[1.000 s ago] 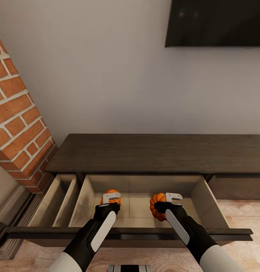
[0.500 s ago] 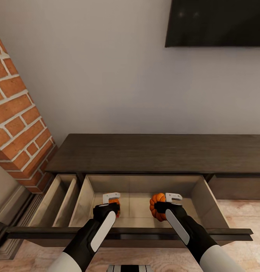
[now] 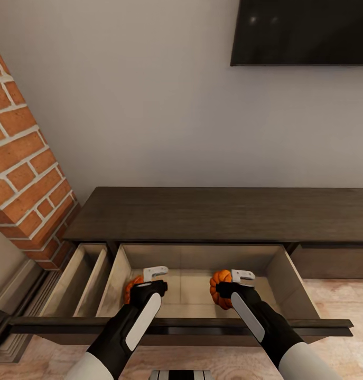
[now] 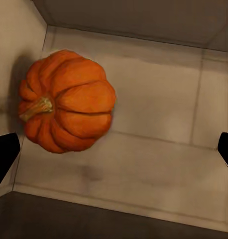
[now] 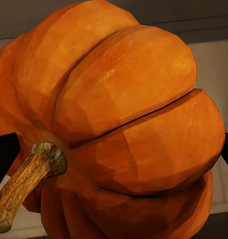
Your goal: Place each of the two pumpkins and all three candles from the living room inside a cabinet in the living room (use any cabinet), then make sure every cabinet is closed, and position the cauldron so it is next to a table in the living room.
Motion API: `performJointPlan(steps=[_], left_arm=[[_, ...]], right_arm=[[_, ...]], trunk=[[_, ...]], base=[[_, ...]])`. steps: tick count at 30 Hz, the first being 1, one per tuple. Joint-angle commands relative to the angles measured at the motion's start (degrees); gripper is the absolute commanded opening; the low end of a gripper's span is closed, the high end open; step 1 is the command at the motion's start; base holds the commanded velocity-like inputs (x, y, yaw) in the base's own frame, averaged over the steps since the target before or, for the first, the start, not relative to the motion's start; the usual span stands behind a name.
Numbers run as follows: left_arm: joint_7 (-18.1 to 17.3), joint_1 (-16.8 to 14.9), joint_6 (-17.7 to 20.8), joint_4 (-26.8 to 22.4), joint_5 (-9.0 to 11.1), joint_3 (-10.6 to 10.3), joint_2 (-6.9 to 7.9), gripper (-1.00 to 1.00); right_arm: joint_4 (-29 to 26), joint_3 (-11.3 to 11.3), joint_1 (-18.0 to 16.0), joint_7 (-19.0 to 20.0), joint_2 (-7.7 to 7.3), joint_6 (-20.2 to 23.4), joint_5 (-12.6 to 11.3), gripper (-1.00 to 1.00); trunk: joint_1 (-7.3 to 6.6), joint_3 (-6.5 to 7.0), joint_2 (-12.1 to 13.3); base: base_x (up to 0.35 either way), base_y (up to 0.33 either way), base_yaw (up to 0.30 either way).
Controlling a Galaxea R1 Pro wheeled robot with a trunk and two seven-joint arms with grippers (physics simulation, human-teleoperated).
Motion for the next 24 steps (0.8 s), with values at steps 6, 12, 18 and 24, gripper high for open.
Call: performJointPlan(steps=[6, 12, 18, 24], left_arm=[[0.5, 0.0, 0.1, -0.5, 1.3, -0.1, 0.07, 1.0], [0.5, 0.0, 0.2, -0.5, 1.5, -0.1, 0.08, 1.0], [0.5, 0.0, 0.2, -1.1, 1.5, -0.1, 0.06, 1.0], [0.5, 0.1, 0.4, -1.7, 1.5, -0.1, 0.07, 1.0]], right_arm=[[0.5, 0.3, -0.1, -3.8, 0.0, 0.1, -0.6, -1.0], [0.7, 0.3, -0.1, -6.1, -0.02, -0.1, -0.8, -1.0], [0.7, 0.3, -0.1, -6.3, -0.02, -0.2, -0.8, -1.0], [0.7, 0.2, -0.1, -5.9, -0.02, 0.0, -1.2, -1.0]], trunk=[[-0.01, -0.05, 0.0], [-0.01, -0.05, 0.0], [-0.01, -0.05, 0.0], [-0.01, -0.05, 0.0]], base=[[0.0, 0.0, 0.0], [0.0, 0.0, 0.0], [0.0, 0.0, 0.0], [0.0, 0.0, 0.0]])
